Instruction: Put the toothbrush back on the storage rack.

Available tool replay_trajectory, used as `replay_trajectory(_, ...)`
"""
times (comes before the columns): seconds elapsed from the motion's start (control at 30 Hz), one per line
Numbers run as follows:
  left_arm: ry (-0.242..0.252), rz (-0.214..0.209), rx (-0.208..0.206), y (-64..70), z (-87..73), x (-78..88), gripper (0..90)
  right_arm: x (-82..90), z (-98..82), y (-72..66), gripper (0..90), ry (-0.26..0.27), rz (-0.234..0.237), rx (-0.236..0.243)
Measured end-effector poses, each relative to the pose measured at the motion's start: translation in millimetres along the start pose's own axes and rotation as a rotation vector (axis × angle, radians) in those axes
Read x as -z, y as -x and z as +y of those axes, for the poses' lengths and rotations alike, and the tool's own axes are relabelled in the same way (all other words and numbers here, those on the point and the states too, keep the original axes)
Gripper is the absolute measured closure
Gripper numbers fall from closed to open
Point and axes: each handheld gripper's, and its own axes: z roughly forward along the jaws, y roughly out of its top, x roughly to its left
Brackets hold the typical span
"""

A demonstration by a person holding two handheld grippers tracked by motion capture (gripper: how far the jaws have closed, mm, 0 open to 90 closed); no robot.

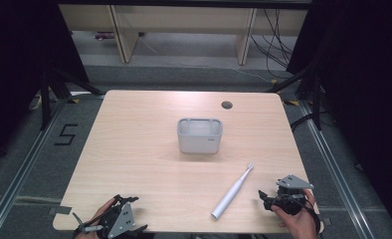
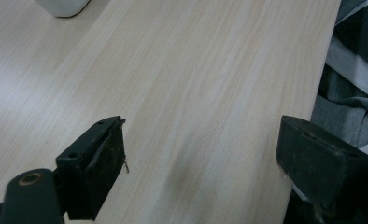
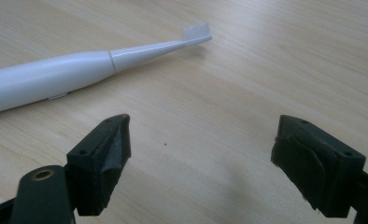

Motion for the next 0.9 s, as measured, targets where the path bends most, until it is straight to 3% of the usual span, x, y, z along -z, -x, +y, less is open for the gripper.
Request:
replay_trajectory(0.1,0.001,0.004,0.003,0.0,-0.1,0.2,15.2,0.4,-0.5,0.2,19.0,-0.001,-0.013,-0.004)
replay_trajectory(0.13,-0.001,0.005,0.003,-0.2,-0.1,0.3,15.2,0.1,-0.3,-0.5,19.0,-0.003,-0.007,-0.011)
replay_trajectory(0.17,-0.001,0.005,0.002,-0.2,0.0,0.3,15.2,-1.1,0.1,1.1,18.9,0.014,0.013,0.012)
replay_trajectory(0.33,0.004,0.006,0.008,0.2,-0.5,-0.8,15.2,3.2,4.3,-3.1,19.8,0.015,0.039,-0.025)
replay_trajectory(0.37,-0.002,0.006,0.007,0.0,-0.5,-0.4,15.2,4.7,6.4,-5.0,20.4,0.061,0.027,-0.037)
replay_trajectory(0.57,0.004,0.007,0.008,0.0,-0.6,-0.6,15.2,5.1,10.8,-12.4,24.4,0.053,0.065,-0.030)
replay_trajectory(0.6,0.002,0.009,0.006,-0.3,-0.5,-0.4,15.2,5.2,12.6,-18.5,25.4,0.056,0.080,-0.062)
replay_trajectory(0.63,0.002,0.009,0.006,-0.3,-0.5,-0.4,15.2,5.2,12.6,-18.5,25.4,0.056,0.080,-0.062)
replay_trajectory(0.67,0.003,0.008,0.007,-0.1,-0.6,-0.5,15.2,5.8,14.0,-18.1,25.9,0.057,0.074,-0.026)
replay_trajectory(0.7,-0.003,0.007,0.007,0.0,-0.5,-0.2,15.2,5.1,16.5,-23.7,27.8,0.058,0.102,-0.030)
replay_trajectory(0.8,-0.005,0.004,0.005,-0.1,-0.4,-0.3,15.2,6.7,18.6,-28.9,29.7,0.051,0.111,-0.031)
replay_trajectory(0.83,-0.003,0.004,0.005,0.0,-0.3,-0.3,15.2,6.9,19.4,-31.0,31.0,0.051,0.121,-0.039)
replay_trajectory(0.87,-0.003,0.005,0.006,0.0,-0.4,-0.3,15.2,5.7,20.9,-30.1,32.5,0.064,0.147,-0.010)
replay_trajectory(0.9,0.001,0.006,0.008,-0.1,-0.7,-0.6,15.2,5.3,21.9,-31.7,33.0,0.070,0.165,-0.011)
